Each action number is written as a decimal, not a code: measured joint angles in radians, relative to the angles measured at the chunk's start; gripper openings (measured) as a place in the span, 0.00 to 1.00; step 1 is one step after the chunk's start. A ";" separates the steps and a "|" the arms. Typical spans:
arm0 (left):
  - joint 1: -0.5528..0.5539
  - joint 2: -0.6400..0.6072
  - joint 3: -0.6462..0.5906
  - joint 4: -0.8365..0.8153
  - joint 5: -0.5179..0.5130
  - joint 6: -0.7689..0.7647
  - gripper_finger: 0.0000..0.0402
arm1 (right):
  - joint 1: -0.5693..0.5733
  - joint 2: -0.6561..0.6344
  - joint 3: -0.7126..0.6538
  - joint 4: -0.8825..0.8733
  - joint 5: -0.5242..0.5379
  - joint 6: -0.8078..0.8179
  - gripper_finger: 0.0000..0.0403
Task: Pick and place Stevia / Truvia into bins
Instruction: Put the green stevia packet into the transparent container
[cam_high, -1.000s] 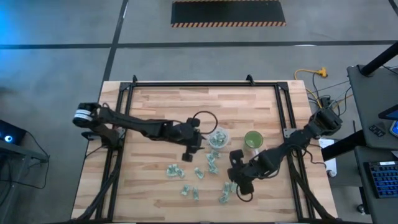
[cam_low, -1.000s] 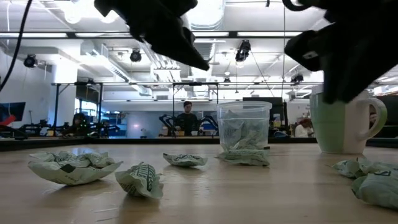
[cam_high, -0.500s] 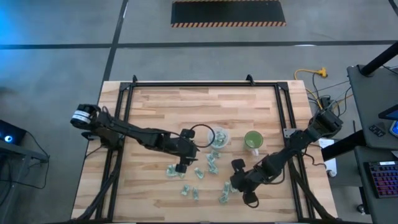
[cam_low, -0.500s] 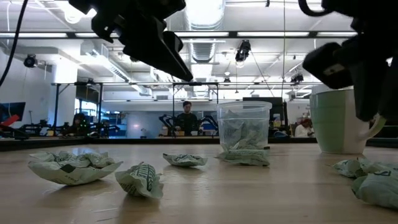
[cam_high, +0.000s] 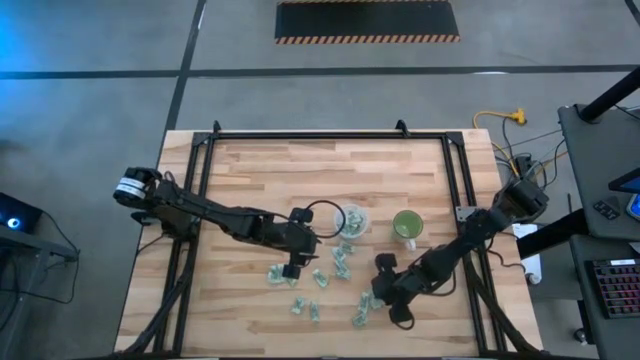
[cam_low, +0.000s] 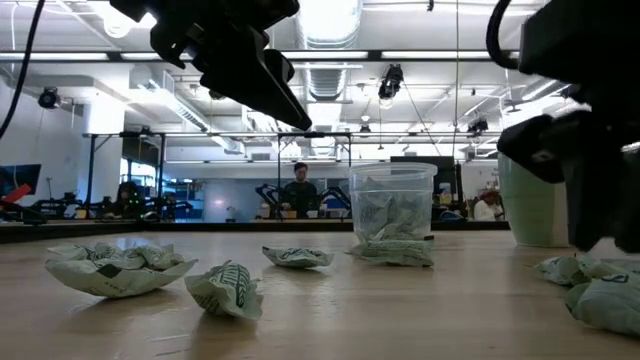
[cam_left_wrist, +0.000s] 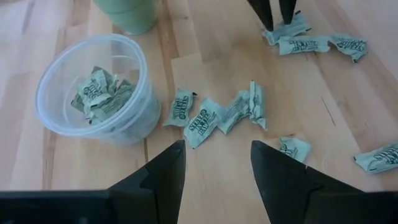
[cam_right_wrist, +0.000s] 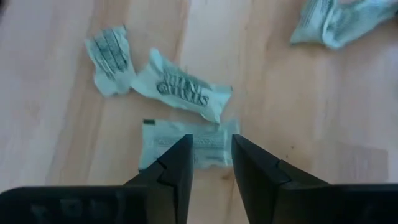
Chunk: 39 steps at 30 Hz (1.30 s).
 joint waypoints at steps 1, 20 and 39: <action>0.000 0.000 0.000 0.000 0.000 0.000 0.41 | 0.000 0.008 0.000 -0.003 0.000 0.000 0.26; 0.000 0.000 0.000 0.000 0.000 0.000 0.41 | 0.000 0.031 0.000 -0.034 -0.001 -0.008 0.13; 0.000 0.000 -0.005 -0.002 0.000 0.000 0.41 | -0.006 -0.023 0.217 -0.379 0.280 -0.228 0.03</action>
